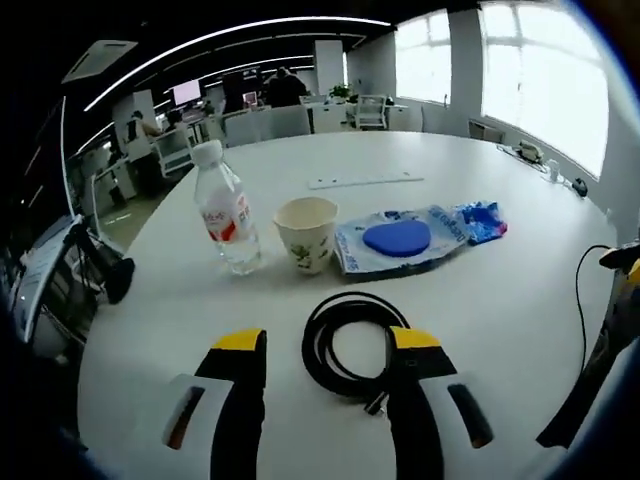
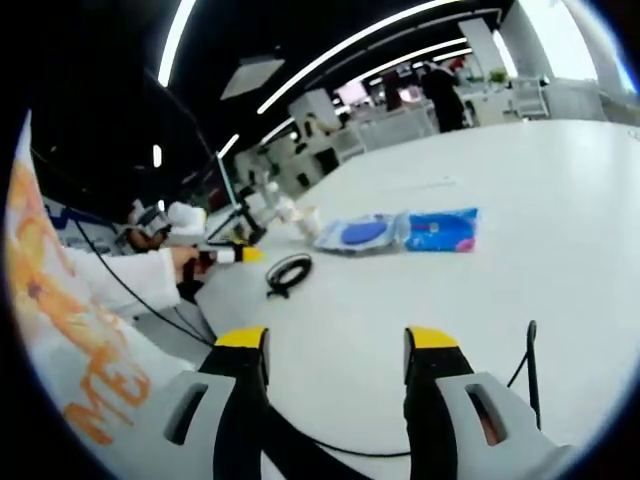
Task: Arrange the tabletop items into an orderly group along one side of the table until the central work area is clear of visible clutter.
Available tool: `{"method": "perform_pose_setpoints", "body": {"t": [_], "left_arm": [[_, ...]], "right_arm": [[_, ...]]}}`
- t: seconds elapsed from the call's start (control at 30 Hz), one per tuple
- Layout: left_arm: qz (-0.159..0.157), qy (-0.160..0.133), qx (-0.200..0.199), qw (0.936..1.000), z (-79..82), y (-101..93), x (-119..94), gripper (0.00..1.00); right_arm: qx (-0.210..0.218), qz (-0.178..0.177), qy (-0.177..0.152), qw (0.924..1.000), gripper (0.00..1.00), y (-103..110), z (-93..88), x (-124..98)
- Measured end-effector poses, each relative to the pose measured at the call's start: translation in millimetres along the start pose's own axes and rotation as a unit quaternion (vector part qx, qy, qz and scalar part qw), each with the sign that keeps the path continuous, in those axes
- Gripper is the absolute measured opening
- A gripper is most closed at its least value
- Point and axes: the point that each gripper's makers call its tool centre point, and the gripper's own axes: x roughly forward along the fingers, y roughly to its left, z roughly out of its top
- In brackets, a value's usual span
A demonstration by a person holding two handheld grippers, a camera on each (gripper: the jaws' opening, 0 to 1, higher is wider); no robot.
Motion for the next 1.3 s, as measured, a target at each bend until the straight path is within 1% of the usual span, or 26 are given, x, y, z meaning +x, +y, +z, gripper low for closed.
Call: {"method": "perform_pose_setpoints", "body": {"t": [0.07,0.1,0.2,0.23,0.27,0.33,0.4,0.5,0.57,0.63,0.67,0.73,0.77,0.87,0.97,1.0,1.03,1.07,1.1,1.17,1.2,1.23,1.27,1.3], "left_arm": [[0.009,0.016,-0.014,0.9997,-8.0,2.2,3.6,0.45],[0.017,0.025,-0.039,0.9988,-13.0,3.5,6.6,0.45],[0.024,0.038,-0.08,0.9958,-21.6,3.2,13.5,0.45],[0.026,0.039,-0.081,0.9956,-22.9,3.5,15.4,0.45],[0.032,0.048,-0.09,0.9943,-27.3,3.5,17.6,0.45],[0.036,0.057,-0.097,0.993,-32.5,2.1,22.0,0.44],[0.043,0.074,-0.105,0.9908,-40.9,0.8,24.6,0.43],[0.041,0.067,-0.124,0.9892,-43.9,-4.1,27.8,0.41],[0.044,0.072,-0.127,0.9883,-48.5,-7.3,28.5,0.41],[0.048,0.073,-0.129,0.9877,-52.2,-8.0,29.3,0.39],[0.049,0.074,-0.133,0.9872,-54.0,-8.7,29.4,0.37],[0.038,0.071,-0.147,0.9858,-57.9,-13.8,31.1,0.29],[0.042,0.065,-0.166,0.983,-58.5,-13.9,31.5,0.28],[0.049,0.058,-0.204,0.976,-59.3,-12.5,31.5,0.26],[0.057,0.057,-0.208,0.9749,-58.7,-10.6,30.0,0.21],[0.055,0.061,-0.219,0.9723,-59.2,-10.0,30.5,0.16],[0.048,0.067,-0.235,0.9684,-60.3,-12.9,30.2,0.13],[0.036,0.072,-0.261,0.962,-60.0,-16.1,31.3,0.1],[0.028,0.077,-0.276,0.9577,-60.4,-18.7,30.0,0.08],[0.035,0.087,-0.29,0.9523,-61.1,-13.6,31.6,0.06],[0.031,0.082,-0.314,0.9454,-57.6,-14.5,30.8,0.03],[0.028,0.079,-0.321,0.9432,-55.9,-14.9,30.3,0.02],[0.015,0.076,-0.333,0.9398,-52.3,-18.6,29.9,0.01],[0.013,0.082,-0.312,0.9466,-52.8,-20.2,29.0,0.01]], "right_arm": [[0.0,-0.001,-0.002,1.0,0.52,-0.5,0.5,-1.3],[0.001,-0.003,-0.005,1.0,0.52,-0.9,0.9,-2.2],[0.006,-0.006,-0.01,0.9999,0.52,-2.3,1.0,-4.3],[0.006,-0.007,-0.01,0.9999,0.52,-3.0,0.4,-5.2],[0.006,-0.008,-0.01,0.9999,0.52,-3.3,0.3,-5.8],[0.007,-0.01,-0.011,0.9999,0.52,-4.1,0.4,-7.6],[0.008,-0.012,-0.012,0.9998,0.52,-5.1,0.3,-9.0],[0.015,-0.011,-0.017,0.9997,0.52,-6.1,1.8,-10.5],[0.017,-0.012,-0.018,0.9996,0.52,-6.9,2.3,-10.6],[0.014,-0.012,-0.016,0.9997,0.52,-7.8,2.4,-10.4],[0.013,-0.012,-0.015,0.9997,0.52,-8.2,2.8,-10.1],[0.014,-0.01,-0.016,0.9997,0.52,-8.4,4.4,-9.4],[0.014,-0.009,-0.016,0.9997,0.52,-8.5,4.8,-8.9],[0.014,-0.007,-0.015,0.9998,0.51,-9.6,5.8,-7.1],[0.015,-0.003,-0.015,0.9998,0.51,-11.0,7.0,-3.2],[0.015,-0.001,-0.014,0.9998,0.5,-10.8,7.2,-1.7],[0.013,0.002,-0.011,0.9999,0.5,-10.2,7.3,0.7],[0.011,0.004,-0.009,0.9999,0.5,-9.7,7.5,2.2],[0.009,0.007,-0.007,0.9999,0.5,-9.2,7.7,3.9],[0.007,0.012,-0.006,0.9999,0.5,-7.9,9.3,8.0],[0.006,0.015,-0.006,0.9999,0.49,-7.1,10.7,10.2],[0.004,0.017,-0.006,0.9998,0.49,-6.5,11.8,11.6],[0.003,0.018,-0.006,0.9998,0.49,-5.8,13.2,12.6],[0.001,0.02,-0.008,0.9998,0.49,-5.0,14.9,13.9]]}}
